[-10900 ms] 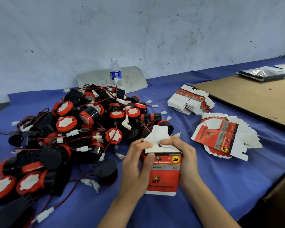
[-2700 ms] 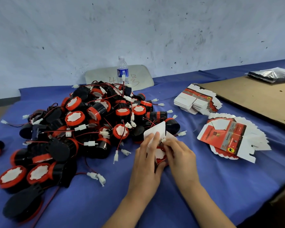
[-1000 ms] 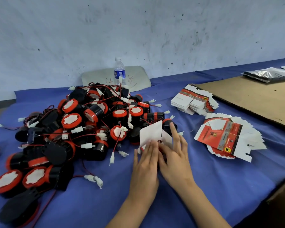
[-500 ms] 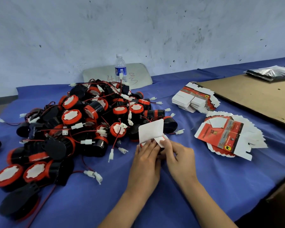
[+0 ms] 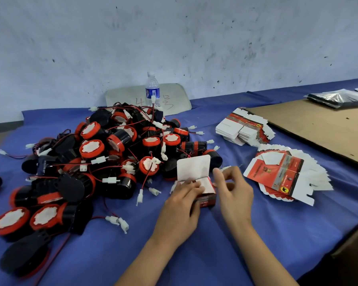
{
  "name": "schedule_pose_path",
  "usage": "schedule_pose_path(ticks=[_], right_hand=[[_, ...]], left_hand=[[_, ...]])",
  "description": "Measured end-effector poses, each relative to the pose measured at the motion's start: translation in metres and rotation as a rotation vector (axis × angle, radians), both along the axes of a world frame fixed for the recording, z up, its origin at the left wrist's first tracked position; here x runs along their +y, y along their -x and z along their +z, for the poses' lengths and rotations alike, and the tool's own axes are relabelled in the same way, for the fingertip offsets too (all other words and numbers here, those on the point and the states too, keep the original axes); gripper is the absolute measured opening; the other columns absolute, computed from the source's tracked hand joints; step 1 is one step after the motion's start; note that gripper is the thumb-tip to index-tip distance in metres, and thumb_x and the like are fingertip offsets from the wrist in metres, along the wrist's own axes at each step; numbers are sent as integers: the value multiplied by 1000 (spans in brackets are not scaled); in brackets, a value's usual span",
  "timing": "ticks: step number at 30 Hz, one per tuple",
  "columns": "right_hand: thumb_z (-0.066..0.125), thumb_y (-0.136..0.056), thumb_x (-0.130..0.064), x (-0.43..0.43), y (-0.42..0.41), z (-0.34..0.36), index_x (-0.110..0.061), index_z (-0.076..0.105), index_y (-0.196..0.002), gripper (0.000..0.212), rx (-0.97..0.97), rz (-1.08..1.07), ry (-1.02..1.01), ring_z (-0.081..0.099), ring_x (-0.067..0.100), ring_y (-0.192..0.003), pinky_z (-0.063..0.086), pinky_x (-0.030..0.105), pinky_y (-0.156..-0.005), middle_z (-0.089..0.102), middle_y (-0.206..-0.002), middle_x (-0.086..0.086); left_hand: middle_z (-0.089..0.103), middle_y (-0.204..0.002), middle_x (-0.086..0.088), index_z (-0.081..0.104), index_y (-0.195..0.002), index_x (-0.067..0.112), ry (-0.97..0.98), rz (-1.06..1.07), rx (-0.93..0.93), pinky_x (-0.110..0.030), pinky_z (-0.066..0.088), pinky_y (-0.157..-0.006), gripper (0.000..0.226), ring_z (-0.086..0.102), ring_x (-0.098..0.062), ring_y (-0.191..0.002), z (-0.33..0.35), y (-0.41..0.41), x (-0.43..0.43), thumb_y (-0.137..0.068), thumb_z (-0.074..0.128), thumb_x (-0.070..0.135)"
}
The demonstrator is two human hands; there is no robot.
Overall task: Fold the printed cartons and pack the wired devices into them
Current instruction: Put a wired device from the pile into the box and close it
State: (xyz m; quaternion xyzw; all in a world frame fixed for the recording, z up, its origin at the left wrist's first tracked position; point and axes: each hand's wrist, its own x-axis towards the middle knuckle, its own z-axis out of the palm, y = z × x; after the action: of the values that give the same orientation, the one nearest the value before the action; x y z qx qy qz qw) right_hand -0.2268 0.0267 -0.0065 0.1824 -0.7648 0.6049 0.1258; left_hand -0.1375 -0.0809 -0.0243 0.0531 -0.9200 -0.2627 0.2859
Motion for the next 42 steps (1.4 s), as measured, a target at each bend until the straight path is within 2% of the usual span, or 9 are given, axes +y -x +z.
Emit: schedule_pose_path(ticks=[2, 5, 7, 11, 16, 22, 26, 32, 42], right_hand=[[53, -86, -55, -1, 8, 13, -26, 56, -76, 31, -32, -12, 105, 59, 10, -74, 44, 28, -67, 62, -77, -8], [46, -92, -56, -2, 28, 34, -24, 74, -80, 45, -313, 314, 225, 65, 9, -85, 47, 18, -75, 73, -90, -4], [48, -90, -56, 0, 34, 40, -20, 79, -85, 47, -419, 519, 101, 66, 18, -83, 50, 30, -80, 74, -90, 11], [54, -87, -47, 8, 36, 31, -12, 75, -91, 41, -257, 632, 6, 61, 21, -79, 46, 35, -75, 69, -88, 20], [58, -95, -14, 16, 30, 23, -25, 73, -106, 22, -96, 669, -107, 67, 7, -101, 51, 23, -89, 74, -102, -9], [64, -91, -17, 16, 10, 0, -55, 63, -105, 40, 139, 520, -195, 65, 6, -105, 52, 28, -91, 68, -105, -30], [68, -88, -11, 19, 10, -9, -34, 66, -116, 36, 238, 551, -267, 47, -15, -120, 38, 20, -105, 55, -119, -34], [68, -88, -14, 21, 10, -10, -42, 63, -111, 37, 105, 588, -203, 48, -10, -122, 37, 18, -106, 61, -119, -28], [66, -89, -10, 22, 10, -12, -21, 66, -118, 31, 240, 585, -247, 47, -6, -126, 38, 21, -107, 60, -124, -18]], left_hand=[[55, -132, 14, 65, -118, 20, -43, -94, 11, -21, 34, -109, 25, 34, 5, -135, 1, 0, -3, -94, 58, 18], [55, -130, 15, 65, -113, 19, -43, -218, 3, -13, 30, -108, 20, 29, 9, -136, 2, 1, -1, -94, 59, 21], [54, -132, 13, 65, -114, 17, -36, -259, 3, -12, 27, -109, 20, 26, 8, -137, 1, 2, -1, -97, 55, 19], [52, -136, 7, 64, -115, 11, -45, -296, 0, -16, 23, -113, 24, 27, 3, -140, 2, 2, -1, -102, 44, 11], [50, -139, 8, 66, -111, 11, -37, -217, 48, -19, 45, -95, 32, 49, -6, -125, 3, 0, 0, -92, 45, -4], [39, -106, 23, 57, -90, 32, -192, 3, 214, -12, 45, -78, 34, 53, 0, -95, -2, 2, 3, -85, 66, -1], [39, -102, 21, 44, -90, 37, -333, 71, 239, -19, 50, -85, 47, 55, -7, -95, -2, 1, -1, -82, 72, -1], [53, -103, 9, 57, -100, 20, -420, 39, 220, -28, 53, -86, 27, 58, -12, -100, -2, 0, -2, -88, 59, -5], [58, -97, 9, 66, -91, 11, -371, 36, 221, -11, 46, -80, 18, 58, -2, -96, 0, -2, -5, -86, 64, -6]])
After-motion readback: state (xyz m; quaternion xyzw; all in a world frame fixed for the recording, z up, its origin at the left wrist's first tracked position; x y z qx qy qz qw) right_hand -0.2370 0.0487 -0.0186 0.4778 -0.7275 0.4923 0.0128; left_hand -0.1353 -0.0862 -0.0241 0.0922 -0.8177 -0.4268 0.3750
